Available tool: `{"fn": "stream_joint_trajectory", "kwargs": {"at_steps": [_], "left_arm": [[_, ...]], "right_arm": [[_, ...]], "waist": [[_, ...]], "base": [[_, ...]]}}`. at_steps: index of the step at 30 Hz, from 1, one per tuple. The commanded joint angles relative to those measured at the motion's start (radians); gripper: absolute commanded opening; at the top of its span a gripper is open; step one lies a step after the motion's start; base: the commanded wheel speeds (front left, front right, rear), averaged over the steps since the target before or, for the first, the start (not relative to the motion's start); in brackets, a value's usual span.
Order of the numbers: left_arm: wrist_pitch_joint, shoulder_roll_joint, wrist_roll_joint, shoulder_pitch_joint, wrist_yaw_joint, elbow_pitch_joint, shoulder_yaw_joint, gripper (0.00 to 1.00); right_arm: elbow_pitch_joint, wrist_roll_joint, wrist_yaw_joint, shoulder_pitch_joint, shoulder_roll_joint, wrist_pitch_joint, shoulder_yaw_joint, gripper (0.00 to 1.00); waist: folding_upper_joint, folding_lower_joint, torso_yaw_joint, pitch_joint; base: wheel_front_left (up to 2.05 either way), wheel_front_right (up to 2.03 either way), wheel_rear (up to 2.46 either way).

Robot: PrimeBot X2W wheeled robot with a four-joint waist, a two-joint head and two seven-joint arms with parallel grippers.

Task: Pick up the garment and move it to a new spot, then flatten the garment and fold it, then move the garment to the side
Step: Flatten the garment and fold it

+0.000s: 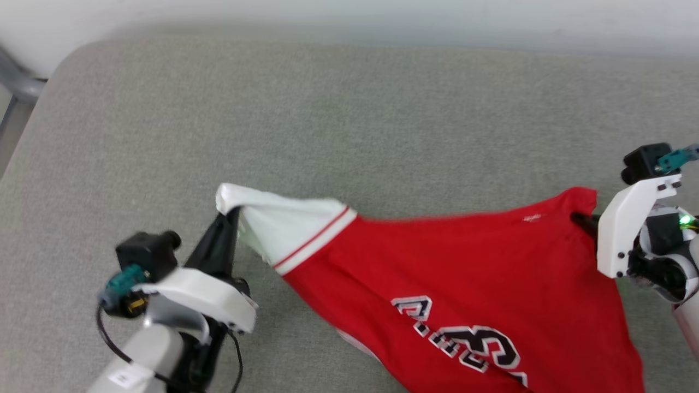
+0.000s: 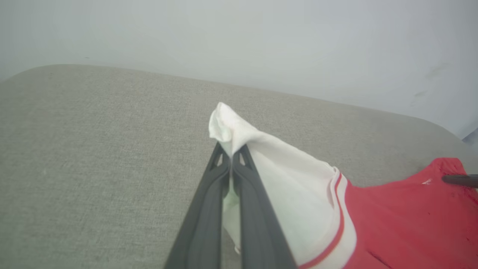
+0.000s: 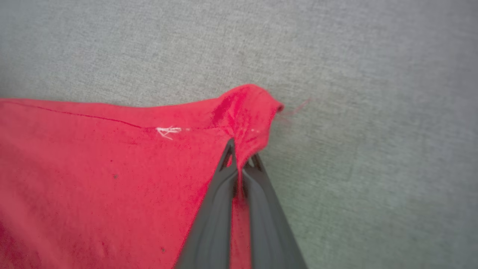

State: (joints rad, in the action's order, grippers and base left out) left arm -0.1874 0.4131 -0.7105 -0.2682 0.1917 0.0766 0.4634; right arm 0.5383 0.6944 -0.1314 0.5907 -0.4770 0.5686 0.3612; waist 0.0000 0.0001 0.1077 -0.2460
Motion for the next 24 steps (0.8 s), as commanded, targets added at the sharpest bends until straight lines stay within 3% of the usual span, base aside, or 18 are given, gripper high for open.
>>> {"fn": "stream_joint_trajectory", "kwargs": {"at_steps": [1, 12, 24], "left_arm": [[0.01, 0.012, -0.015, -0.033, -0.009, 0.011, -0.016, 0.0], [0.109, 0.082, -0.05, -0.293, -0.102, 0.21, -0.065, 0.0], [0.11, 0.087, 0.014, -0.719, -0.137, 0.45, -0.078, 0.0]], "right_arm": [[0.007, -0.01, 0.001, 0.019, -0.004, -0.015, -0.015, 0.0], [0.075, -0.138, 0.002, 0.135, 0.063, -0.161, -0.139, 0.0], [0.167, -0.277, 0.002, 0.421, 0.131, -0.333, -0.249, 0.0]], "waist": [[0.0, -0.0001, -0.025, 0.034], [0.0, -0.0001, -0.117, 0.096], [0.0, -0.0001, -0.166, 0.036]], "base": [[0.0, 0.0, 0.0], [0.0, 0.0, 0.0], [0.0, 0.0, 0.0]]}}
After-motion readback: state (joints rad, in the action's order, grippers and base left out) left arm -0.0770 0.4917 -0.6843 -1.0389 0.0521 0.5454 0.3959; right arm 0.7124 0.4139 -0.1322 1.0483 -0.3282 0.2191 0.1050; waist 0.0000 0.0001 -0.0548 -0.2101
